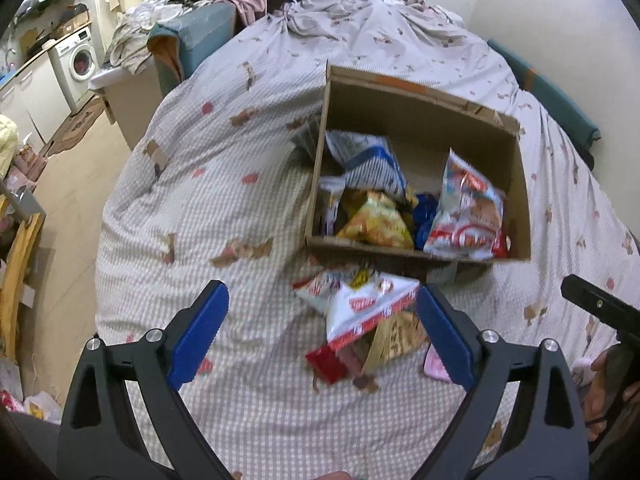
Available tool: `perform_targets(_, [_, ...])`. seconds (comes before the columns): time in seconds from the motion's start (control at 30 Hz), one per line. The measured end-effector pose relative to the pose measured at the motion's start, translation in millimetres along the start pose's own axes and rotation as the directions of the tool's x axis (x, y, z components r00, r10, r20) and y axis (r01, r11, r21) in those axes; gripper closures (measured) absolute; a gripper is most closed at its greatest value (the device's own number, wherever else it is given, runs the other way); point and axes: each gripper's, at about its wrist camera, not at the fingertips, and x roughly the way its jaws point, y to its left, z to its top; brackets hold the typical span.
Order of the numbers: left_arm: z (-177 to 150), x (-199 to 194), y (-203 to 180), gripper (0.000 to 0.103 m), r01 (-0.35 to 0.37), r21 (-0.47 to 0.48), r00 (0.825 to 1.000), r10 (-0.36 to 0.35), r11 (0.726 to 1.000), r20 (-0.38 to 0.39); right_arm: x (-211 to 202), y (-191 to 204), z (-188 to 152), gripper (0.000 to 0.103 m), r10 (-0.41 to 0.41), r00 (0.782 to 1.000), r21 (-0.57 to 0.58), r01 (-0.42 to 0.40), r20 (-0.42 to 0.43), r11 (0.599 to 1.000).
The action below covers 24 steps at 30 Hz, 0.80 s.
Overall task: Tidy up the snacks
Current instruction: 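Withdraw both tools from the box toward the remaining snacks, then grasp the pink sausage packet with the right gripper while the left grasps the peanut bag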
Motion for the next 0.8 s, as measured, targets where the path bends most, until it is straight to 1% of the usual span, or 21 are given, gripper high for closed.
perform_targets(0.1, [-8.9,3.7,-0.8,0.010,-0.014,-0.007,1.000,0.014,1.000,-0.020,6.6,-4.0,-7.7,0.004,-0.019,0.999,0.001,0.019,-0.040,1.000])
perform_targets(0.23, [-11.3,9.3,-0.6,0.010,-0.035,-0.015,0.999,0.034,0.999,-0.036,20.2,-7.5,-15.7,0.004,-0.047,0.994,-0.027,0.044,-0.103,0.999])
perform_targets(0.27, [-11.3,9.8,0.5,0.010,-0.034,-0.021,0.999,0.034,0.999,-0.040,27.2,-6.8,-18.9,0.004,-0.062,0.989,-0.053,0.055,-0.133,0.997])
perform_targets(0.33, [-9.4,11.4,3.9,0.010,-0.036,-0.042,0.998,0.034,0.998,-0.048,42.6,-0.6,-26.6,0.004,-0.119,0.973,-0.134,0.094,-0.197,0.986])
perform_targets(0.4, [-7.3,12.8,9.2,0.010,-0.039,-0.063,0.998,0.036,0.997,-0.058,61.3,9.1,-37.2,0.004,-0.171,0.949,-0.233,0.109,-0.265,0.966])
perform_targets(0.47, [-5.6,14.4,15.8,0.010,-0.041,-0.089,0.997,0.035,0.995,-0.071,83.7,20.5,-50.0,0.004,-0.210,0.918,-0.322,0.098,-0.336,0.942])
perform_targets(0.5, [-5.4,15.2,18.5,0.010,-0.044,-0.099,0.996,0.037,0.994,-0.076,91.7,24.7,-54.4,0.004,-0.232,0.907,-0.357,0.099,-0.353,0.929])
perform_targets(0.53, [-5.1,16.4,23.5,0.010,-0.048,-0.118,0.996,0.038,0.992,-0.084,104.5,31.0,-61.2,0.004,-0.267,0.887,-0.413,0.097,-0.377,0.905])
perform_targets(0.63, [-5.2,18.5,33.6,0.010,-0.053,-0.153,0.994,0.038,0.987,-0.104,130.5,40.0,-74.1,0.004,-0.333,0.842,-0.519,0.074,-0.425,0.851])
perform_targets(0.73, [-4.3,19.6,41.9,0.010,-0.057,-0.183,0.993,0.036,0.982,-0.115,154.9,39.6,-81.5,0.005,-0.377,0.793,-0.590,0.028,-0.479,0.807])
perform_targets(0.77, [-3.7,19.8,43.9,0.010,-0.058,-0.189,0.993,0.036,0.980,-0.116,159.4,37.7,-80.7,0.005,-0.378,0.786,-0.596,0.015,-0.489,0.803])
perform_targets(0.8, [-2.9,20.2,46.0,0.010,-0.061,-0.194,0.992,0.039,0.979,-0.118,162.2,35.8,-78.9,0.005,-0.367,0.781,-0.588,-0.001,-0.506,0.809])
